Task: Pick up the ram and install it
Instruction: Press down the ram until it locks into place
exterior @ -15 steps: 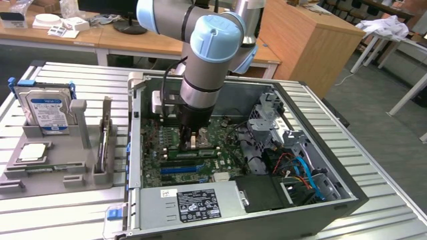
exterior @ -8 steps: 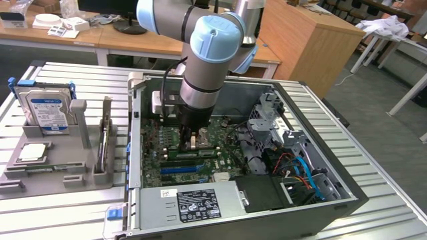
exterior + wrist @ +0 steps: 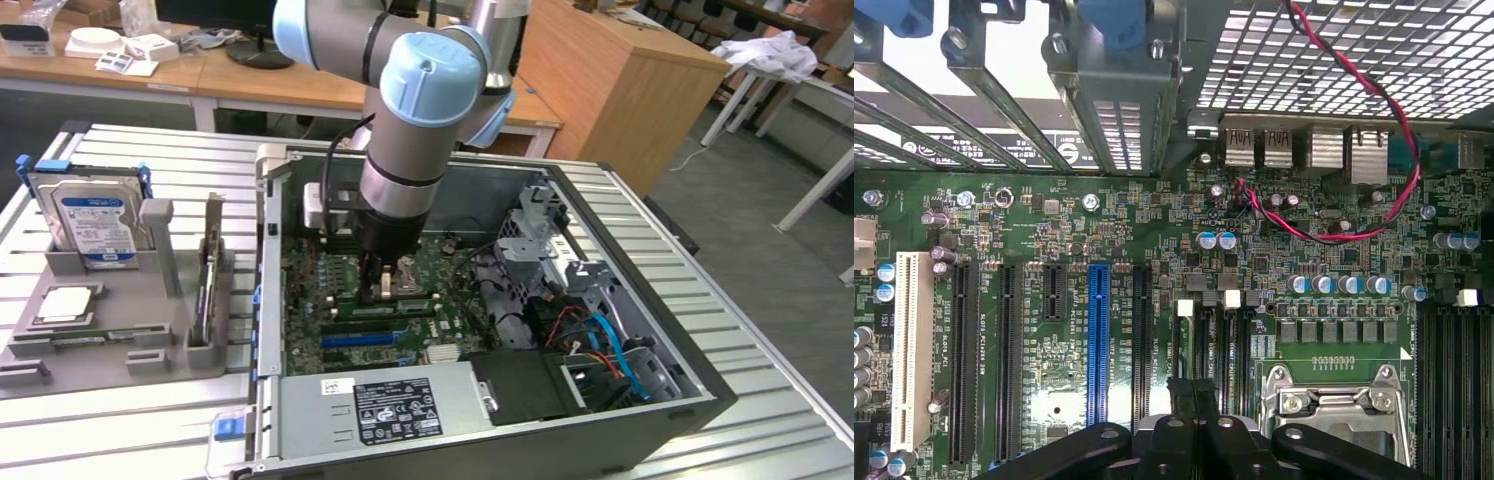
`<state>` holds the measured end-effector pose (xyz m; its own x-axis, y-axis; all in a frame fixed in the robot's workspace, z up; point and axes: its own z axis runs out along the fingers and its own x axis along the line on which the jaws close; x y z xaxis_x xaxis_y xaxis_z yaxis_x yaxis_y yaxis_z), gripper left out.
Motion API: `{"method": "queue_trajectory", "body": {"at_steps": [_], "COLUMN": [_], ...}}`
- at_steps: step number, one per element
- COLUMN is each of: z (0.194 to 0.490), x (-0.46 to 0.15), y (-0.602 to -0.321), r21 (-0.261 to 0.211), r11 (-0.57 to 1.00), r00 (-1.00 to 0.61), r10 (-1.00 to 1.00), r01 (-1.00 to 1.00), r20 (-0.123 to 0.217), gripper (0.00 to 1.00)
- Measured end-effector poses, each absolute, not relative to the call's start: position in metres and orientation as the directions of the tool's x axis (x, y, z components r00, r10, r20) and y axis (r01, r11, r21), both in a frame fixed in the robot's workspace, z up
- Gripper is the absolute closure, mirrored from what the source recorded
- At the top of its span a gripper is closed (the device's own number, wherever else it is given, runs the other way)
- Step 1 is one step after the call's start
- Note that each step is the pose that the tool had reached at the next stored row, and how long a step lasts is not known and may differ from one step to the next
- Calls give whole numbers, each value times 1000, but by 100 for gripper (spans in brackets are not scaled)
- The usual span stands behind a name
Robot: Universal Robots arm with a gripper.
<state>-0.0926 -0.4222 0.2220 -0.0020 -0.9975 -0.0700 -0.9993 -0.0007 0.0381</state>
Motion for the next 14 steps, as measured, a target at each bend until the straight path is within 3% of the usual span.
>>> {"method": "queue_trajectory", "body": {"at_steps": [14], "z": [222], "x": [-92], "y": [-422], "r21": [37], "r11": [-1], "r00": [-2], "r10": [-997], "r01": [-999], "r20": [-71], "gripper": [89]}}
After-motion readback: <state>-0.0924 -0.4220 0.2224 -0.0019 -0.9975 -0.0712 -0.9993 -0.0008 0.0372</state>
